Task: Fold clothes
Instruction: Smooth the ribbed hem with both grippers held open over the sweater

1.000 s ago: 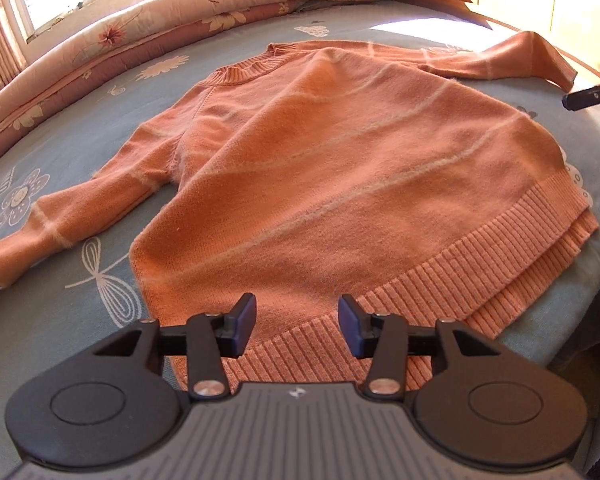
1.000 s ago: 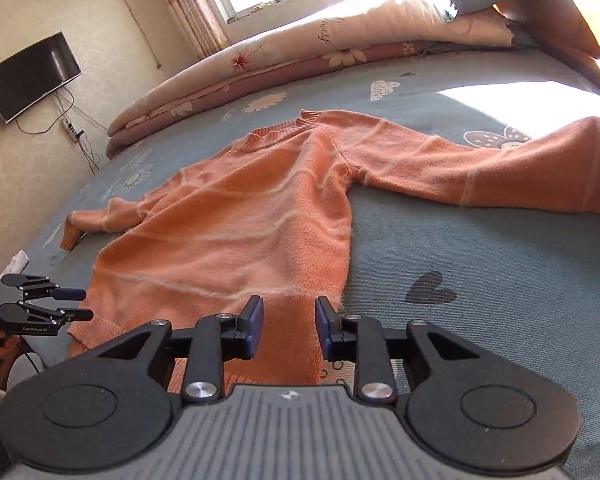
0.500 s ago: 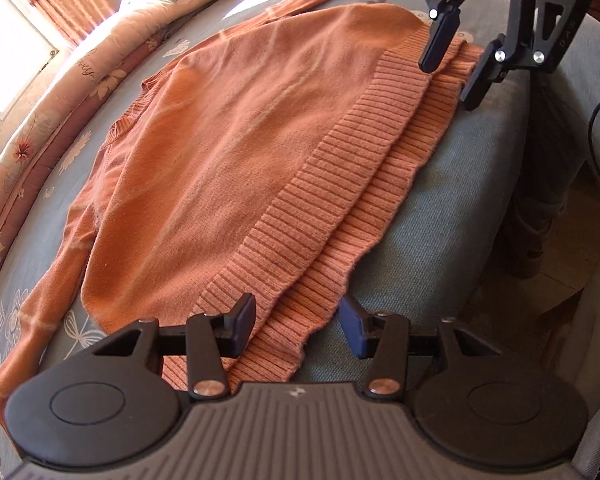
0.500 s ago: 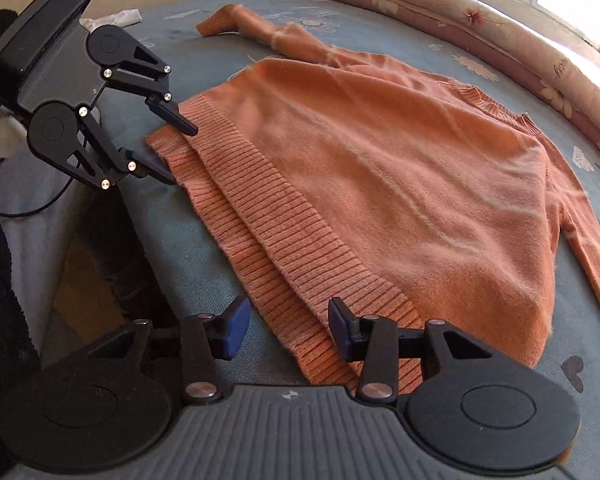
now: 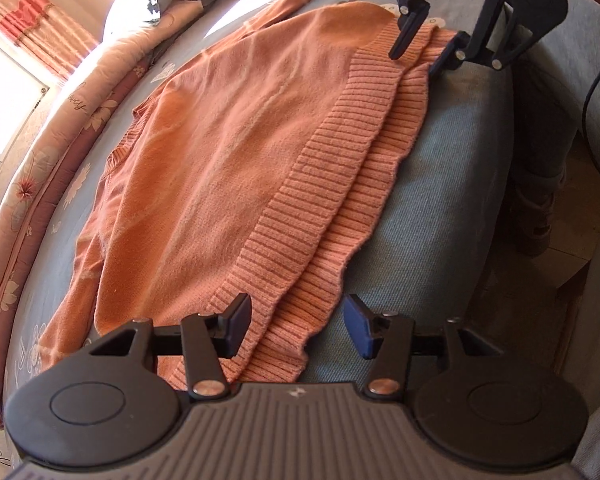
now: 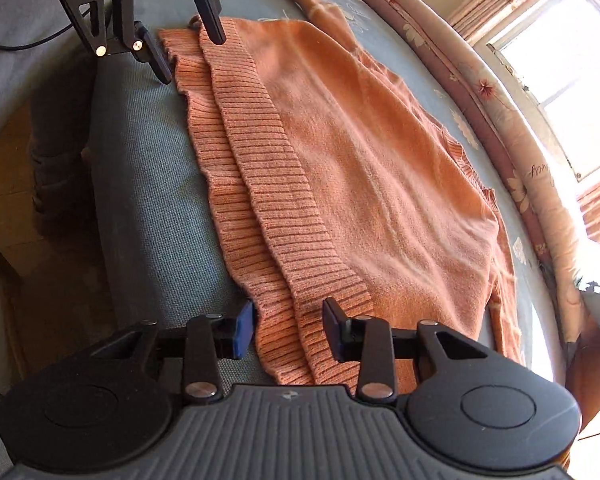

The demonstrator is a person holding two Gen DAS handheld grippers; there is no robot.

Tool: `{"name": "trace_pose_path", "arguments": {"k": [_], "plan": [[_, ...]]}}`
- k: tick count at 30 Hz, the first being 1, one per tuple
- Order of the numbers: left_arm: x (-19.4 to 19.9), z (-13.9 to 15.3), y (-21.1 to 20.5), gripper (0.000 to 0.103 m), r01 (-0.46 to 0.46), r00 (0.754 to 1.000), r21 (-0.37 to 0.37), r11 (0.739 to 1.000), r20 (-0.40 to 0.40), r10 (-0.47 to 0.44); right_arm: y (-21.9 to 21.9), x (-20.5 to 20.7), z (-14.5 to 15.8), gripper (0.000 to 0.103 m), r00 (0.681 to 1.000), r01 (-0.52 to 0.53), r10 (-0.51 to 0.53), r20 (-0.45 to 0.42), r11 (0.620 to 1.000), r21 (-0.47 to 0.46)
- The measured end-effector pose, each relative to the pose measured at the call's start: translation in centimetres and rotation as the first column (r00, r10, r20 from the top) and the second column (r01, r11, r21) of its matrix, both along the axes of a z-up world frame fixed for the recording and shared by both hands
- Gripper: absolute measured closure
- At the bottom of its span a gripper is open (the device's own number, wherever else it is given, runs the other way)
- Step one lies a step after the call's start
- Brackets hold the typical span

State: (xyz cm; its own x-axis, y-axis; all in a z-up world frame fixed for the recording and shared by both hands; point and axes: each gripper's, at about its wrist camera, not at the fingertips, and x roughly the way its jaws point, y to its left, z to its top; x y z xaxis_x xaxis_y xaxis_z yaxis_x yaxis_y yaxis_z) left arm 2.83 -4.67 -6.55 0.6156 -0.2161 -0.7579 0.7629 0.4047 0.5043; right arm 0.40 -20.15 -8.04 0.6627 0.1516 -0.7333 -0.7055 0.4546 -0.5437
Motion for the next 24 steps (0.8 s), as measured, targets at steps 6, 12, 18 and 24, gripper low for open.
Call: {"name": "trace_pose_path", "arguments": {"k": [6, 12, 18, 24], "plan": [[-0.1, -0.5, -1.5, 0.038, 0.028, 0.998, 0.01, 1.0, 0.059, -0.029, -1.2, 0.5, 2.8, 0.098, 0.997, 0.071, -0.073, 0.009, 0.988, 0.136], [-0.1, -1.2, -2.7, 0.039, 0.047, 0.991, 0.037, 0.998, 0.125, -0.051, -3.5, 1.1, 4.7, 0.102, 0.987, 0.158, -0.162, 0.003, 0.962, 0.221], [-0.2, -1.9, -2.2, 0.042, 0.031, 0.978, 0.085, 0.996, 0.205, -0.047, -5.3, 1.3, 5.9, 0.1, 0.976, 0.214, -0.218, -0.018, 0.934, 0.286], [0.2, -1.1, -1.0, 0.045, 0.0, 0.976, 0.035, 0.999, 0.218, -0.008, -2.2, 0.4, 4.0, 0.087, 0.991, 0.131, -0.113, -0.074, 0.943, 0.307]]}}
